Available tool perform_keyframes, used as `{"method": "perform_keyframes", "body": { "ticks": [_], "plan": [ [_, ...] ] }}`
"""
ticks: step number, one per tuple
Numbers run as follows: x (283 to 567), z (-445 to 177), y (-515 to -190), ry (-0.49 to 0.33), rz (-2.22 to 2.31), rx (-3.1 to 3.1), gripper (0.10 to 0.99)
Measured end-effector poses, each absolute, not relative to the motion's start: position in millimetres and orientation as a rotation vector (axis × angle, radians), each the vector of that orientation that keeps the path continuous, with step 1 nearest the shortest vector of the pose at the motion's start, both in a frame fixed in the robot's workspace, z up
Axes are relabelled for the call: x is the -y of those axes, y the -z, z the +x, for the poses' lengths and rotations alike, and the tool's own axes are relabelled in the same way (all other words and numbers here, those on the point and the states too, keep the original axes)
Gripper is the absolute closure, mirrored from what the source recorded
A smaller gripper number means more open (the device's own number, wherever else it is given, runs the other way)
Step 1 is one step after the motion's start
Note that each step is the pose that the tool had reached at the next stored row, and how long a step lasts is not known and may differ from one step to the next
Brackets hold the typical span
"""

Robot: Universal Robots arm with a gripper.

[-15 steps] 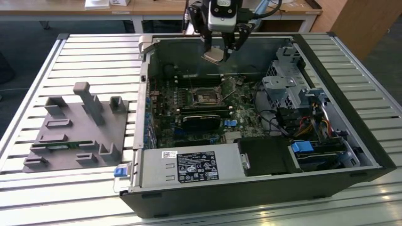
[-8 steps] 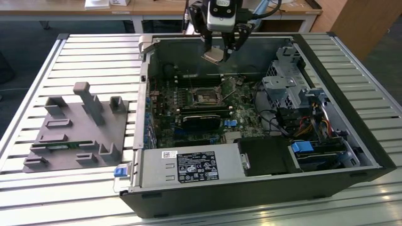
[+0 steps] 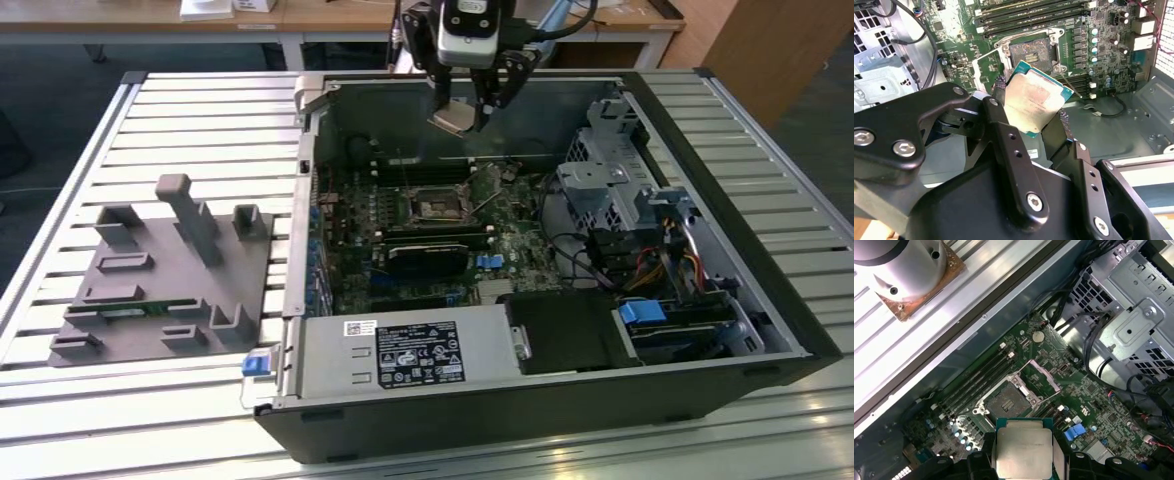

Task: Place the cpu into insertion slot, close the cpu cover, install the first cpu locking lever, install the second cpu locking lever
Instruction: 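Place the cpu into insertion slot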

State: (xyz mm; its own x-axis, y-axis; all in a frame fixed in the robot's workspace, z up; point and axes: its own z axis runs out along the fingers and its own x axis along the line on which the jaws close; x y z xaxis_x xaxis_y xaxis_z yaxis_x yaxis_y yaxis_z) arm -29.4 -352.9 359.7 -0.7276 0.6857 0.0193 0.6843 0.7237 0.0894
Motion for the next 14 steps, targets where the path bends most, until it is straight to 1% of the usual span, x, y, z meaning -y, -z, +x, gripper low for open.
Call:
{"method": "perform_keyframes", "body": {
  "ticks": [14],
  "plan": [
    [352.9, -29.4, -359.7, -0.141, 1.199, -2.882, 0.549]
  ]
}}
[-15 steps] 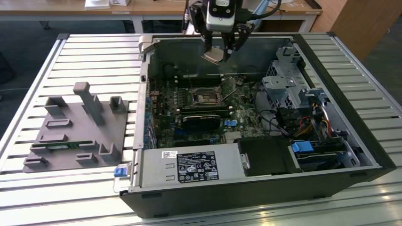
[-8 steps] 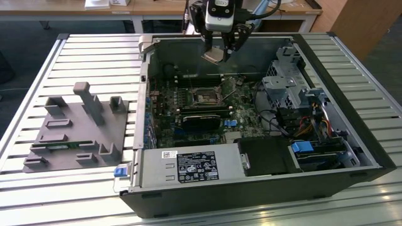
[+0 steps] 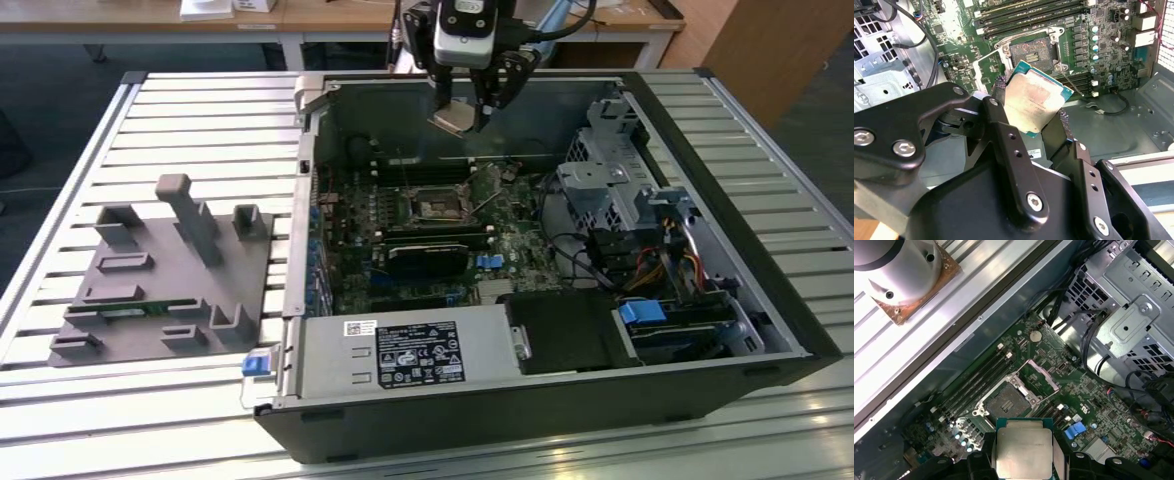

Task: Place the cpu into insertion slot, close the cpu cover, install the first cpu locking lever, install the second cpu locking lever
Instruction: 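Place the cpu into insertion slot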

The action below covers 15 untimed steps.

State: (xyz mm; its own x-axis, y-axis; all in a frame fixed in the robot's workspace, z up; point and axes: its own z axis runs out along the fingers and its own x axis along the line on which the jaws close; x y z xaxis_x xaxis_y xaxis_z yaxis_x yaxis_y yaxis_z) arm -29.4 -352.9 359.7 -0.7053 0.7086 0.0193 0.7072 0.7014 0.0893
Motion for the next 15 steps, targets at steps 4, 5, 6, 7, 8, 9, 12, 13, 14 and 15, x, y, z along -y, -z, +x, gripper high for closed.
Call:
{"method": "perform_keyframes", "body": {
  "ticks": [4, 5, 6, 7, 8, 9, 12, 13, 14, 15],
  "plan": [
    [352.9, -29.4, -359.6, -0.140, 1.212, -2.877, 0.549],
    [352.9, -29.4, -359.7, -0.140, 1.216, -2.875, 0.549],
    [352.9, -29.4, -359.6, -0.140, 1.219, -2.873, 0.549],
    [352.9, -29.4, -359.6, -0.140, 1.222, -2.872, 0.549],
    [352.9, -29.4, -359.6, -0.140, 1.225, -2.871, 0.549],
    [352.9, -29.4, -359.6, -0.140, 1.229, -2.869, 0.549],
    [352.9, -29.4, -359.6, -0.140, 1.238, -2.865, 0.549],
    [352.9, -29.4, -359.6, -0.140, 1.241, -2.863, 0.549],
    [352.9, -29.4, -359.6, -0.140, 1.245, -2.862, 0.549],
    [352.9, -29.4, -359.6, -0.140, 1.248, -2.860, 0.549]
  ]
}}
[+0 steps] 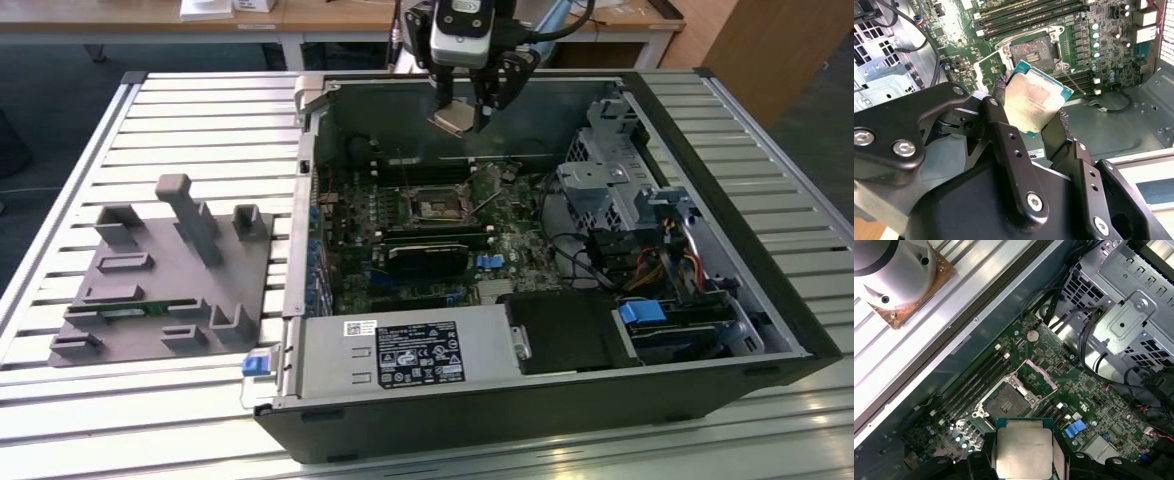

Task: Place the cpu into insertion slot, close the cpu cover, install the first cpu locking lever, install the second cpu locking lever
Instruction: 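Place the cpu into insertion slot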

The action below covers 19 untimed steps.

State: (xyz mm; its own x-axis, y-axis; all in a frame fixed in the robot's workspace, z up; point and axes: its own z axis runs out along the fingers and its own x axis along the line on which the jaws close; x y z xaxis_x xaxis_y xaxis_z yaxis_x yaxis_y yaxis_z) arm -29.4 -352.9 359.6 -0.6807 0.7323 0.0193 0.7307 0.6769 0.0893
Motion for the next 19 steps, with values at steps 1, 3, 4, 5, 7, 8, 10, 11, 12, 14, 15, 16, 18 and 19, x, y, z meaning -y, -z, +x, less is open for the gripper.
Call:
{"method": "perform_keyframes", "body": {
  "ticks": [1, 3, 4, 5, 7, 8, 10, 11, 12, 14, 15, 16, 18, 19],
  "plan": [
    [352.9, -29.4, -359.6, -0.140, 1.251, -2.859, 0.549],
    [352.9, -29.4, -359.6, -0.140, 1.257, -2.856, 0.549],
    [352.9, -29.4, -359.6, -0.140, 1.261, -2.854, 0.549],
    [352.9, -29.4, -359.5, -0.140, 1.264, -2.853, 0.549],
    [352.9, -29.4, -359.5, -0.140, 1.270, -2.850, 0.549],
    [352.9, -29.4, -359.5, -0.140, 1.273, -2.848, 0.549],
    [352.9, -29.4, -359.5, -0.140, 1.280, -2.845, 0.549],
    [352.9, -29.4, -359.5, -0.140, 1.283, -2.843, 0.549],
    [352.9, -29.4, -359.5, -0.140, 1.286, -2.842, 0.549],
    [352.9, -29.4, -359.5, -0.140, 1.293, -2.838, 0.549],
    [352.9, -29.4, -359.4, -0.140, 1.298, -2.836, 0.549],
    [352.9, -29.4, -359.2, -0.140, 1.303, -2.833, 0.549],
    [352.9, -29.4, -359.0, -0.139, 1.317, -2.826, 0.549],
    [352.9, -29.4, -358.8, -0.139, 1.326, -2.822, 0.549]
  ]
}}
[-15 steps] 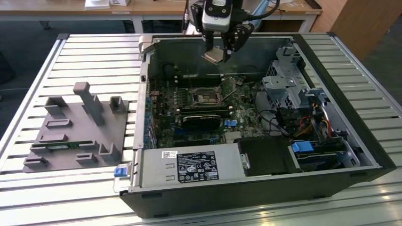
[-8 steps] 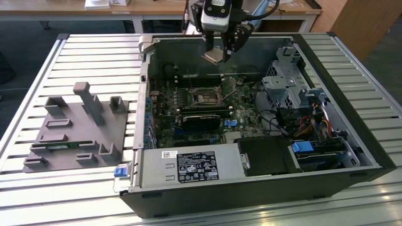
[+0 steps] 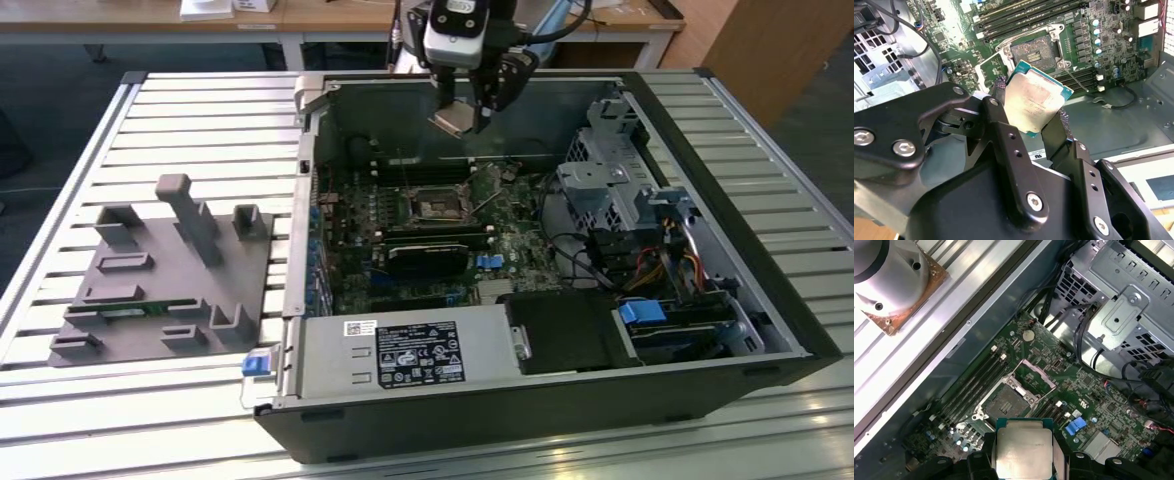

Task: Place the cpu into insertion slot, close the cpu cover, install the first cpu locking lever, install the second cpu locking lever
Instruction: 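Place the cpu into insertion slot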

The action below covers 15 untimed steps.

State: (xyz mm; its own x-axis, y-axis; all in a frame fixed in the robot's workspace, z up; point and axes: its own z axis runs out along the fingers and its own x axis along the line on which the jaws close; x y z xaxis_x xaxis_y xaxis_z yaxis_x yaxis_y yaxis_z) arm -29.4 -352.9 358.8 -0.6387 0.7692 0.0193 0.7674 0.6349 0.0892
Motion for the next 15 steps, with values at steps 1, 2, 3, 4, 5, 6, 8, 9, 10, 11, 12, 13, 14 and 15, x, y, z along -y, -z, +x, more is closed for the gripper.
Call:
{"method": "perform_keyframes", "body": {
  "ticks": [1, 2, 3, 4, 5, 6, 8, 9, 10, 11, 12, 13, 14, 15],
  "plan": [
    [352.9, -29.4, -358.6, -0.139, 1.337, -2.817, 0.549],
    [352.9, -29.4, -358.5, -0.139, 1.348, -2.811, 0.549],
    [352.9, -29.4, -358.3, -0.139, 1.360, -2.804, 0.549],
    [352.9, -29.4, -358.1, -0.139, 1.373, -2.798, 0.549],
    [352.9, -29.4, -357.9, -0.138, 1.385, -2.791, 0.549],
    [352.9, -29.4, -357.7, -0.138, 1.398, -2.784, 0.549],
    [352.9, -29.4, -357.2, -0.138, 1.425, -2.770, 0.549],
    [352.9, -29.4, -357.0, -0.138, 1.437, -2.763, 0.549],
    [352.9, -29.4, -356.8, -0.137, 1.450, -2.756, 0.549],
    [352.9, -29.4, -356.6, -0.137, 1.462, -2.749, 0.549],
    [352.9, -29.4, -356.4, -0.137, 1.474, -2.742, 0.549],
    [352.9, -29.4, -356.3, -0.137, 1.486, -2.735, 0.549],
    [352.9, -29.4, -356.1, -0.136, 1.497, -2.729, 0.549],
    [352.9, -29.4, -355.9, -0.136, 1.508, -2.723, 0.549]
  ]
}}
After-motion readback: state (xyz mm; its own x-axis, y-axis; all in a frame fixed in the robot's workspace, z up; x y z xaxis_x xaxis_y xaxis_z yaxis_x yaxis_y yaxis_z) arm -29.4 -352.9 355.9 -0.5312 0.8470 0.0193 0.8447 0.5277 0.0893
